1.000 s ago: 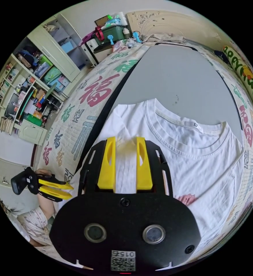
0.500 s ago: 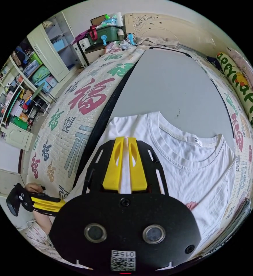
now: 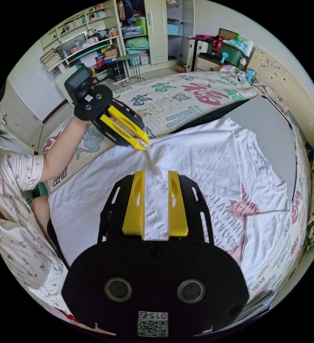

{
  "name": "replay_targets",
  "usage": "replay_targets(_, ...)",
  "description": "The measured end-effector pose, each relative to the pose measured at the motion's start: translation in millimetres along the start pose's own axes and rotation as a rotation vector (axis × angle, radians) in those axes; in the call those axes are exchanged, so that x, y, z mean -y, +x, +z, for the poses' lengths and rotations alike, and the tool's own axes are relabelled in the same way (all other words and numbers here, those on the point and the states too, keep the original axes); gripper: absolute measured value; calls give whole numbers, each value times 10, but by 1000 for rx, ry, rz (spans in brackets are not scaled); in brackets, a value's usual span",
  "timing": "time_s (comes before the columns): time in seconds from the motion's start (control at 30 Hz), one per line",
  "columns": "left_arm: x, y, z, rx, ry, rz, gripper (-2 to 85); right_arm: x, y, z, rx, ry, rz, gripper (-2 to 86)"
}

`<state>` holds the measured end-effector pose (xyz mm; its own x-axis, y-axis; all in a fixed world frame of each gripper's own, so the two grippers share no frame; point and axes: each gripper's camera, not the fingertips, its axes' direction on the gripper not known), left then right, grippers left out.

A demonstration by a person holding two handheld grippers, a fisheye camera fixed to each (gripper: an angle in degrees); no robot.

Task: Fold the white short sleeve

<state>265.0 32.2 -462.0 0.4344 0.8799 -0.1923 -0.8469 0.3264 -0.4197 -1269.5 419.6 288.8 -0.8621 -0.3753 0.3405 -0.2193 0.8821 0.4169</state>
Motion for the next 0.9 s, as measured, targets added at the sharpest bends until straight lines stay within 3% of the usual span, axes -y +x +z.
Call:
replay_targets(0.17, 19, 91, -8, 9, 17, -3, 17, 358, -545, 93, -109, -54, -52, 7)
replay_targets(0.37, 149, 217, 144, -22, -14, -3, 25, 1034, -658, -328, -6, -57, -25, 10)
replay_targets(0.43, 233, 241, 184, -31, -33, -22, 37, 1251, -588, -622, 69, -35, 5, 53)
replay_targets(0.53, 361, 302, 103, -34, -51, -55, 65, 1365, -15, -1536, 295, 107, 124, 79)
replay_targets(0.6, 441, 287, -33, 10, 8, -137, 75, 1300, 511, -2111, 327, 204, 220, 85)
replay_targets(0.67, 557, 141, -178, 63, 161, -356, 81, 1202, 1320, -2782, 249, 302, 355, 89)
replay_targets(0.77, 848, -109, -119, 159, 281, -516, 83, 1420, 2322, -3349, 76, 346, 517, 92)
replay_targets(0.9, 1224, -859, 266, 203, 287, -738, 88, 2285, 3180, -3530, -37, 373, 614, 107)
